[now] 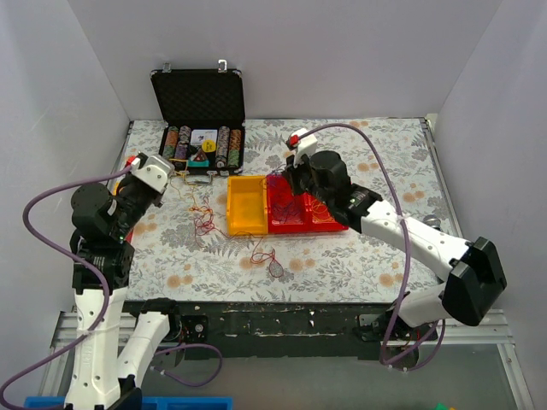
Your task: Untangle the cables
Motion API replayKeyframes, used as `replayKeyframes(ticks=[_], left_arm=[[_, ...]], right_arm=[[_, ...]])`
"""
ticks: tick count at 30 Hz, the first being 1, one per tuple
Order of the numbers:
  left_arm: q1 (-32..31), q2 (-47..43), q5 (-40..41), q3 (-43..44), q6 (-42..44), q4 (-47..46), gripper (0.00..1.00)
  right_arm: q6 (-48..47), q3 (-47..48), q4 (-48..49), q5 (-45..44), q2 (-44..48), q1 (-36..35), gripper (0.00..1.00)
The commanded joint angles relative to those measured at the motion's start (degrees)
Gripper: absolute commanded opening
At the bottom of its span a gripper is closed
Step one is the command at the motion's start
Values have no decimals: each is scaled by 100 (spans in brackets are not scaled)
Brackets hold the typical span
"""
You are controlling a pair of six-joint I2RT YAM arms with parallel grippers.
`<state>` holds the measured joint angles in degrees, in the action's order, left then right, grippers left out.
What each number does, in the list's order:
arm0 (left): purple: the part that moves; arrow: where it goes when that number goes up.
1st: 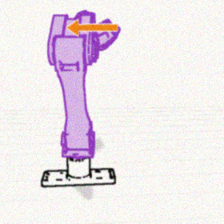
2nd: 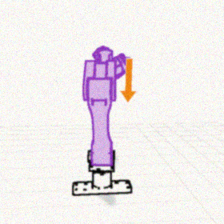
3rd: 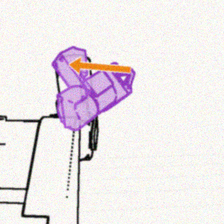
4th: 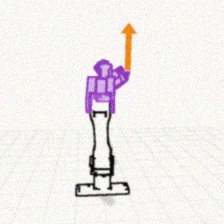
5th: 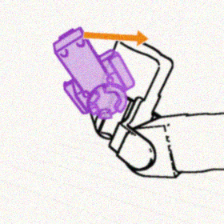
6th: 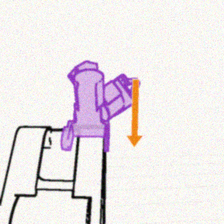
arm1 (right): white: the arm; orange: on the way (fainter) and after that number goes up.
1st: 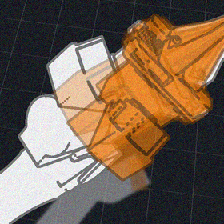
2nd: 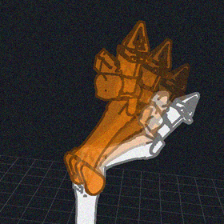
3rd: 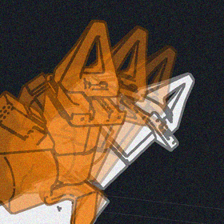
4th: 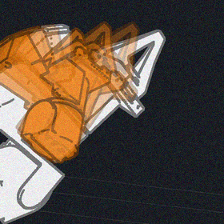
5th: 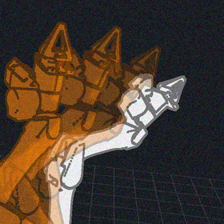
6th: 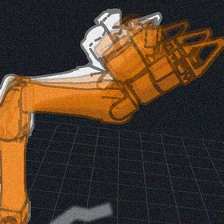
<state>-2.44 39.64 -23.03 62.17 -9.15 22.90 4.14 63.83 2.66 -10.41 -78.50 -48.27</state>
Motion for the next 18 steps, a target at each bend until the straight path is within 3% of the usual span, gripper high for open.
replayKeyframes(ticks=[1,10,11,13,15,18], left_arm=[[15,-35,-614,506,53,461,0],[6,44,-923,770,-140,663,0],[15,61,-966,822,-157,690,0],[15,123,-1072,980,-166,804,0],[15,184,-1151,1095,-175,927,0],[15,255,-1195,1297,-263,962,0]], right_arm=[[-10,-55,33,-189,-446,467,1],[315,-179,209,22,-1422,740,1],[368,-100,157,65,-1483,740,7],[464,-12,121,232,-1441,758,31],[552,-37,296,425,-1213,714,47],[597,-99,621,698,-738,513,59]])
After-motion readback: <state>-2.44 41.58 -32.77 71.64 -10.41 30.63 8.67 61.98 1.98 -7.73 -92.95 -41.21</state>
